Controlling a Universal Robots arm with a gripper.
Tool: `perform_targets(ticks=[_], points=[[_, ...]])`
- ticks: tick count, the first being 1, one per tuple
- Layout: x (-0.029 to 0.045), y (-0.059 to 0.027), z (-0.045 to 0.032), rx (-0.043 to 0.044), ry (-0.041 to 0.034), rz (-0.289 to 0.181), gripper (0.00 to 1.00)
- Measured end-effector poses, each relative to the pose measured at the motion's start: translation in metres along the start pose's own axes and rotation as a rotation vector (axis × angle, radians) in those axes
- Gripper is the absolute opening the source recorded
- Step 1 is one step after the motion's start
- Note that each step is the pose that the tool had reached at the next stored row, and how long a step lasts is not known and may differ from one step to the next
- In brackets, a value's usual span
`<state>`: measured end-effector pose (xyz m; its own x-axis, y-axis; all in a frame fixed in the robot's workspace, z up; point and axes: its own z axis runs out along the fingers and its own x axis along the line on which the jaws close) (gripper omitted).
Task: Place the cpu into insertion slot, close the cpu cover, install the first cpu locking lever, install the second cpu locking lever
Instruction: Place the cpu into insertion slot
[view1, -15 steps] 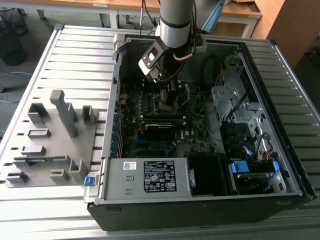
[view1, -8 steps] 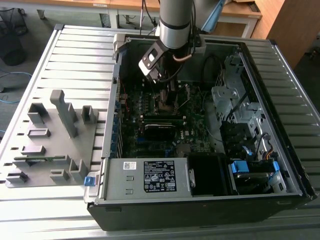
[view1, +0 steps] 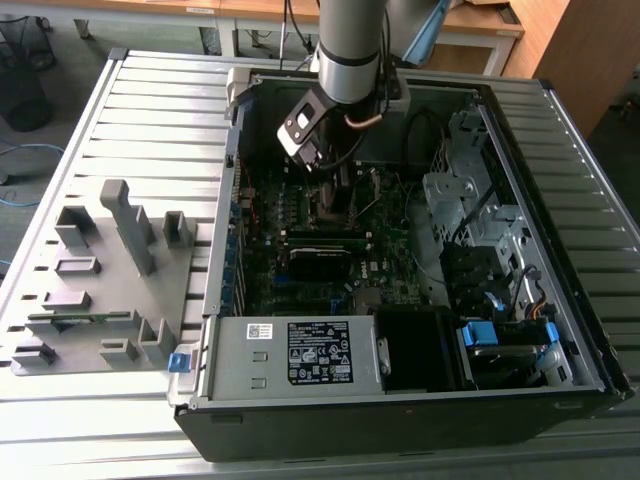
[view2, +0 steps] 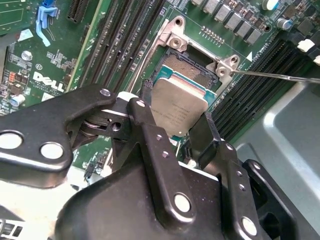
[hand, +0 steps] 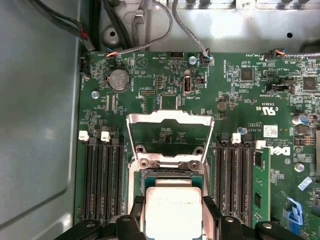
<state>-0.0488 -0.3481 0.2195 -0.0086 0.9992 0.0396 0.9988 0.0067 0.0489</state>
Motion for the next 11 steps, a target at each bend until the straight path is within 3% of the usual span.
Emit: perform_targets(ticks=[11], points=[[-0.0002,-0.0004,0.0052,0.0,-0.0009,0.0,0.54]])
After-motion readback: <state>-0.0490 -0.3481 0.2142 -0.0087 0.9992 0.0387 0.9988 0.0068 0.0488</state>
